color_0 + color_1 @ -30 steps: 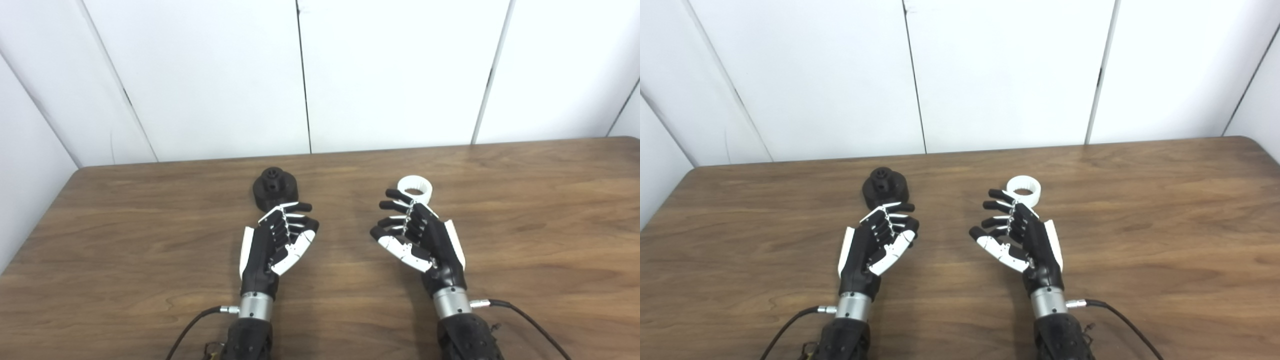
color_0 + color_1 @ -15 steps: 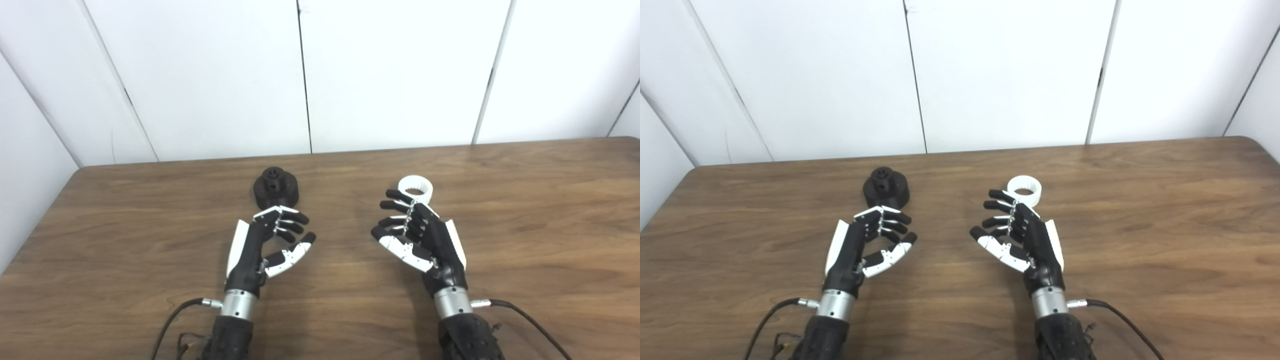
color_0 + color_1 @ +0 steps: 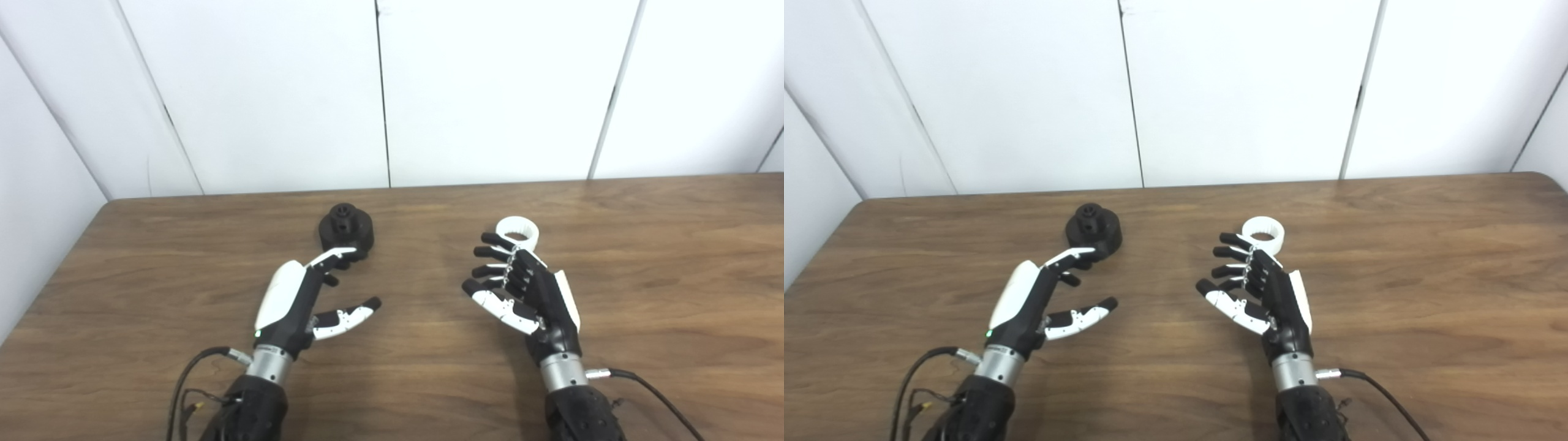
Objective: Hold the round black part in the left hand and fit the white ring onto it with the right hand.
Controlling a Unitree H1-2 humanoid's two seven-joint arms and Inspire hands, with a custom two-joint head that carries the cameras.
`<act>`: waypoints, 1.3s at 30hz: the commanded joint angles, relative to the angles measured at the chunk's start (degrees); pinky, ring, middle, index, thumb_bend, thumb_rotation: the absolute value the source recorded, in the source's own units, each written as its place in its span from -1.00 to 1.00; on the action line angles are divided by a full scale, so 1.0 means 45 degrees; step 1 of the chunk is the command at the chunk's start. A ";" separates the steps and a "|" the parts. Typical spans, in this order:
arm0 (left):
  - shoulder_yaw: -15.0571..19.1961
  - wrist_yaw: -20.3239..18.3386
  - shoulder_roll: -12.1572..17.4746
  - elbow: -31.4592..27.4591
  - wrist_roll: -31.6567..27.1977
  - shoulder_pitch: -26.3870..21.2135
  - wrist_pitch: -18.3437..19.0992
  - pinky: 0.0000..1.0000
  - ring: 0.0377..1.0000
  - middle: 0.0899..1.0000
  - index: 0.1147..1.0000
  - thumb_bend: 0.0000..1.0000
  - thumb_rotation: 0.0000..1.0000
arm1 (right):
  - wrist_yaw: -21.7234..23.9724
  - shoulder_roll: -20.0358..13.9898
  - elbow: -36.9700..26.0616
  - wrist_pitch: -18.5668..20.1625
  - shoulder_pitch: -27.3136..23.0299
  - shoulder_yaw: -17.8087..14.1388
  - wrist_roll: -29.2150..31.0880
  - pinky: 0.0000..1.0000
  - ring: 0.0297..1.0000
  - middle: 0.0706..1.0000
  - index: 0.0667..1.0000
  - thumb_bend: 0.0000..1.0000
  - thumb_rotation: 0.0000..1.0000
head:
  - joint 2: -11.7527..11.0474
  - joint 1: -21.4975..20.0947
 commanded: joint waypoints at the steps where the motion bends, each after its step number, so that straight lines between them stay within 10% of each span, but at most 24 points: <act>1: 0.0070 0.0168 0.0418 -0.0629 0.0689 -0.0862 0.0048 0.32 0.54 0.56 0.45 0.30 -0.31 | 0.0102 -0.0168 0.0132 -0.0141 0.0208 -0.0154 0.0064 -0.04 0.17 0.36 0.45 0.40 -0.58 | 0.0010 0.0001; 15: 0.0408 0.0258 0.1374 -0.0278 0.2005 -0.1618 0.0901 0.37 0.70 0.75 0.59 0.45 -0.21 | 0.0082 -0.0125 0.0326 -0.0201 0.0105 -0.0151 0.0089 0.00 0.20 0.37 0.46 0.42 -0.56 | -0.0049 -0.0007; 28: 0.0321 0.1477 0.1450 0.1844 0.2959 -0.2795 0.1137 0.87 1.00 0.96 0.68 0.61 -0.15 | 0.0086 -0.0127 0.0334 -0.0294 0.0125 -0.0106 0.0002 -0.05 0.15 0.36 0.45 0.43 -0.55 | -0.0060 -0.0100; 39: 0.0046 0.2188 0.1488 0.4174 0.2324 -0.4107 0.0580 0.78 0.95 0.92 0.62 0.67 -0.07 | 0.0090 -0.0176 0.0219 -0.0269 0.0166 -0.0108 -0.0064 -0.04 0.16 0.35 0.44 0.41 -0.55 | -0.0065 -0.0196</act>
